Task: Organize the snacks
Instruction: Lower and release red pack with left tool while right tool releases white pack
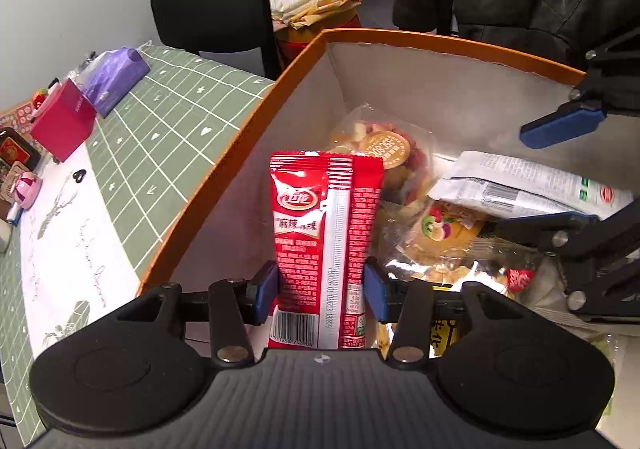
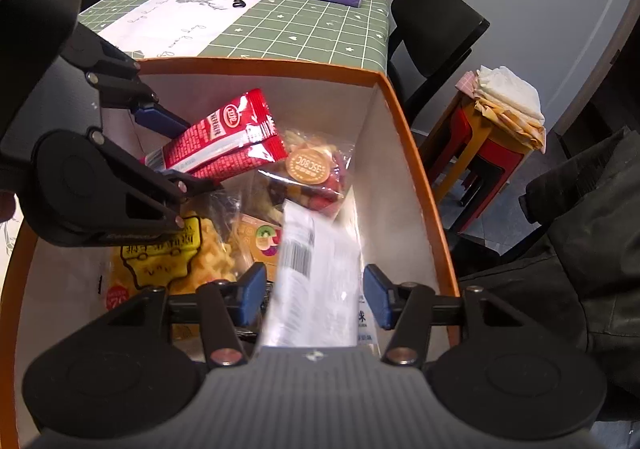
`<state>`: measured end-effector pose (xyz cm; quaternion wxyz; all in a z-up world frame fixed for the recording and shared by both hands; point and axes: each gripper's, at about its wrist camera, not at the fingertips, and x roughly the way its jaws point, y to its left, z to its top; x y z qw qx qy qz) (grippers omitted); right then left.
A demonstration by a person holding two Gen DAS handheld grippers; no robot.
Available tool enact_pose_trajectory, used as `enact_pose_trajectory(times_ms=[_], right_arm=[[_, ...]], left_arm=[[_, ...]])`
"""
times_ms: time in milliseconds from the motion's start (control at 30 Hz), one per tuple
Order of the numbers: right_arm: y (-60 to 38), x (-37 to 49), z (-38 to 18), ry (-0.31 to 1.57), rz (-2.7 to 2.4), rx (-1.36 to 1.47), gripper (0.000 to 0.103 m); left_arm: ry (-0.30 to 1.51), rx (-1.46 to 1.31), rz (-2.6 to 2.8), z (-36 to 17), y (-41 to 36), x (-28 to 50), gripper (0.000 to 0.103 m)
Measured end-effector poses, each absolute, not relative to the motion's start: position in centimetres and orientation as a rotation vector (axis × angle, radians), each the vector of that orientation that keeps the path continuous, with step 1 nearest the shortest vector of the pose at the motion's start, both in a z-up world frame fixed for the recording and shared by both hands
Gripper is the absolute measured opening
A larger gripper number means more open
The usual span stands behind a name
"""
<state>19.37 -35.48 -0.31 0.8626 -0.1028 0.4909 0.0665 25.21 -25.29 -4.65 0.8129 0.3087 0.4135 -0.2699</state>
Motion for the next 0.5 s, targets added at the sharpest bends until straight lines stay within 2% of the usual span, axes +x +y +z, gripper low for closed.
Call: enact_pose_trajectory(times_ms=[200, 333, 467, 500], right_arm=[[-35.4, 19.5, -0.1, 1.028, 0.132, -0.203, 0.054], [-35.2, 19.3, 0.5, 1.013, 0.123, -0.206, 0.056], [-34.8, 19.0, 1.8, 0.978, 0.090, -0.218, 0.069], [-34.7, 18.8, 2.2, 0.968, 0.079, -0.215, 0.075]], left_arm=[[0.853, 0.640, -0.593, -3.6, -25.3, 24.6, 0.060], [0.828, 0.604, -0.603, -2.2, -24.9, 24.0, 0.071], [0.815, 0.550, -0.585, -0.7, -24.2, 23.7, 0.077], [0.815, 0.524, -0.577, -0.2, -23.8, 23.7, 0.078]])
